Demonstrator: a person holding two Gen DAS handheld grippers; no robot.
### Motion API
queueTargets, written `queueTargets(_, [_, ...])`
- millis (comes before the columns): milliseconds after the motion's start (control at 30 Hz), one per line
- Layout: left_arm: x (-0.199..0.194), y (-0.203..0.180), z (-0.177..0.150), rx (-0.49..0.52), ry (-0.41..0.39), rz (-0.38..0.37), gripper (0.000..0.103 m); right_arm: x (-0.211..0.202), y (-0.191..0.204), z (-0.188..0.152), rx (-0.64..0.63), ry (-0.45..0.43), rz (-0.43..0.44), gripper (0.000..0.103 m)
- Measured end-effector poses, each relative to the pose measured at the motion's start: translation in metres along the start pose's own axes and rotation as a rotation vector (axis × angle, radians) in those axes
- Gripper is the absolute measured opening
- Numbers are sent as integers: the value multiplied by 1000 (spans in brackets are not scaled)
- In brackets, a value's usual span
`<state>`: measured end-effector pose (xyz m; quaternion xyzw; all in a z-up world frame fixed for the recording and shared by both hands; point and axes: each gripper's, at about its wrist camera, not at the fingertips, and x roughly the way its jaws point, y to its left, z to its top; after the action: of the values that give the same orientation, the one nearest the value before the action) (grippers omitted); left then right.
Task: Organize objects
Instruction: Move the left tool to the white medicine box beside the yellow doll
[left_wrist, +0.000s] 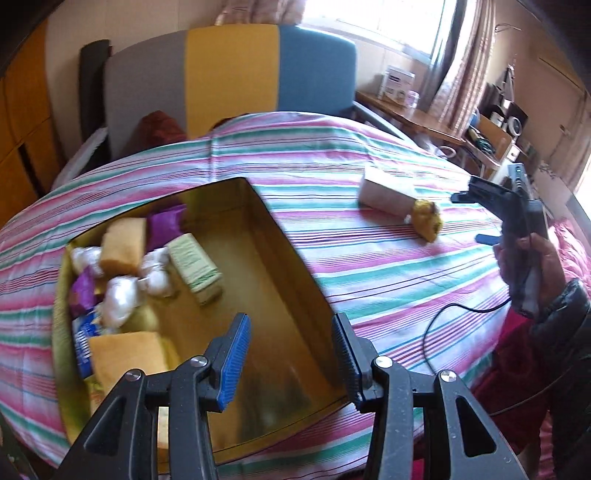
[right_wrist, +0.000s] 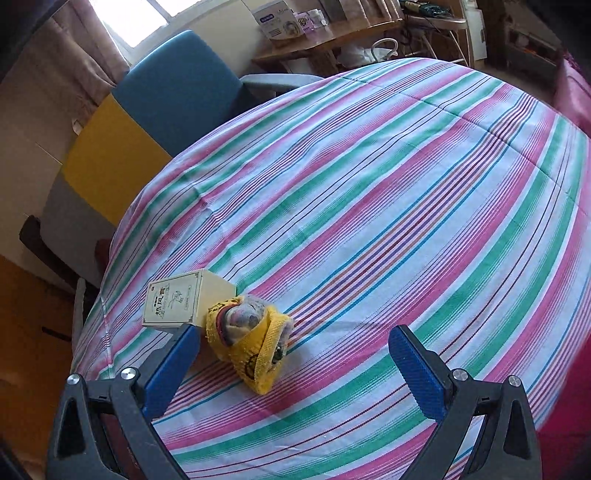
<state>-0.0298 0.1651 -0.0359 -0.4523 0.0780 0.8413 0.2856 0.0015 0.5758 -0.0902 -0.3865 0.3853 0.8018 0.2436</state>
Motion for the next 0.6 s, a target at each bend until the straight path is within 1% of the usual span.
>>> queueTargets(133, [6, -18, 13, 15, 6, -48, 46, 2, -5, 0, 29, 13, 9, 103])
queueTargets(267, [17, -36, 31, 22, 16, -95, 46, 0, -7, 1, 50, 7, 18, 103])
queueTargets(333, [26, -43, 40, 18, 35, -118, 47, -2, -8, 1, 55, 4, 23, 103])
queueTargets(400, [35, -51, 50, 4, 58, -156, 57, -4, -9, 1, 62, 0, 27, 103])
queueTargets(533, [62, -69, 76, -38, 118, -240, 57, -7, -12, 2, 85, -6, 45, 103])
queueTargets(600, [78, -79, 91, -62, 147, -268, 58, -8, -14, 2, 94, -6, 57, 103])
